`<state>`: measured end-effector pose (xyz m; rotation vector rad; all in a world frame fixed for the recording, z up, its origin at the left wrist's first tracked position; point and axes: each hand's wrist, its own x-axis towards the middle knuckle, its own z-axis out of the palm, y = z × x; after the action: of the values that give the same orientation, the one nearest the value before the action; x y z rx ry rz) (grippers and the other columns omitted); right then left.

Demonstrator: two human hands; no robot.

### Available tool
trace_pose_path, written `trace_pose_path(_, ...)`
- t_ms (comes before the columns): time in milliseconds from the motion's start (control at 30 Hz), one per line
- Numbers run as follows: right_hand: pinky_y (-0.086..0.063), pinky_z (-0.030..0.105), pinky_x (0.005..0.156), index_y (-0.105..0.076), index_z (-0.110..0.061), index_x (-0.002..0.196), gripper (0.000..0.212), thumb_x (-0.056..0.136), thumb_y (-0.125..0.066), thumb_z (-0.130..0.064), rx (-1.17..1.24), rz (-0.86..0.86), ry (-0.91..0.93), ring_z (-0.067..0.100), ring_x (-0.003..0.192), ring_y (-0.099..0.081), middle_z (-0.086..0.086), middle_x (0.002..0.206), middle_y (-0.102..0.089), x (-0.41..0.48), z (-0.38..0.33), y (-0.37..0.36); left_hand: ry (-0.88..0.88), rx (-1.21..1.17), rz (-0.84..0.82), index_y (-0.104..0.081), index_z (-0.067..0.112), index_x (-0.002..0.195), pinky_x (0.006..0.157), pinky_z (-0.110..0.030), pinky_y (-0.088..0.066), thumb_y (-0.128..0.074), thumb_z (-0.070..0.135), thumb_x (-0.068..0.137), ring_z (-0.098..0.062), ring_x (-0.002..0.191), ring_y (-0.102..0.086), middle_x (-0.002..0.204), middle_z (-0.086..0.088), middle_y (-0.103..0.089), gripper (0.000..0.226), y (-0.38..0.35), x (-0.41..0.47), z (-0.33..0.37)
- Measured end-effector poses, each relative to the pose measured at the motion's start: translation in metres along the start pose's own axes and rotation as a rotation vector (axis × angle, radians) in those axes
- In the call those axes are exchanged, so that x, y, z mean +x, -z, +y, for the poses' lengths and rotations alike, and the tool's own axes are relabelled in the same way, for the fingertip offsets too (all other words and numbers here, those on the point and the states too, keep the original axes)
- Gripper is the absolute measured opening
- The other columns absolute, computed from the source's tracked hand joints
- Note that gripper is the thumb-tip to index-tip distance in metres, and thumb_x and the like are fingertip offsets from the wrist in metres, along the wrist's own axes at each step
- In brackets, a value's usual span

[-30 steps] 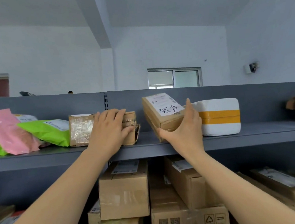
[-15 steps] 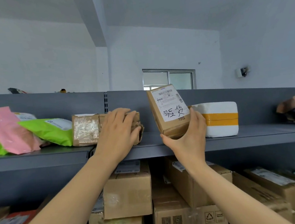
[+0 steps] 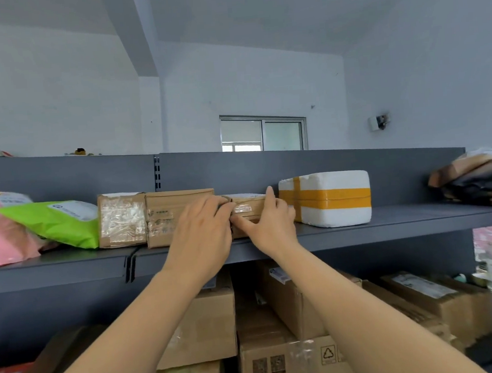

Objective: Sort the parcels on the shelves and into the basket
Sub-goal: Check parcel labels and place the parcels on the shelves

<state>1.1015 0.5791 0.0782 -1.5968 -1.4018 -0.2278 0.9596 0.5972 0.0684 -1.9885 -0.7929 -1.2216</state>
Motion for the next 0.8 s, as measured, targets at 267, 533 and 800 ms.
trace_pose_path(267, -0.03, 0.029, 0.105, -0.029, -0.021, 0.143, 0.071, 0.084, -0.067, -0.035, 0.017, 0.389, 0.243, 0.018, 0.13, -0.026, 0.004, 0.143, -0.03, -0.021, 0.048, 0.044, 0.009, -0.006, -0.062, -0.061, 0.012, 0.121, 0.096, -0.037, -0.042, -0.064, 0.021, 0.083, -0.022, 0.112, -0.053, 0.118, -0.003, -0.059, 0.039, -0.005, 0.005, 0.02)
trace_pose_path(533, -0.026, 0.051, 0.111, -0.012, -0.031, 0.149, 0.096, 0.075, -0.067, -0.059, -0.145, 0.365, -0.004, 0.03, 0.14, -0.013, 0.008, 0.153, -0.011, 0.031, 0.11, 0.094, -0.02, 0.053, -0.133, -0.053, 0.016, 0.131, 0.105, -0.042, -0.038, -0.065, 0.034, 0.082, -0.026, 0.125, -0.046, 0.135, -0.005, -0.051, 0.053, -0.033, 0.041, 0.056)
trace_pose_path(800, -0.034, 0.054, 0.102, -0.019, -0.04, 0.14, 0.1, 0.059, -0.069, -0.072, -0.043, 0.116, -0.046, 0.036, 0.131, -0.024, -0.005, 0.151, 0.004, 0.068, 0.138, 0.092, 0.115, 0.183, -0.196, -0.057, 0.018, 0.124, 0.099, -0.044, -0.038, -0.065, 0.038, 0.081, -0.026, 0.112, -0.055, 0.12, -0.003, -0.059, 0.048, -0.059, 0.056, 0.074)
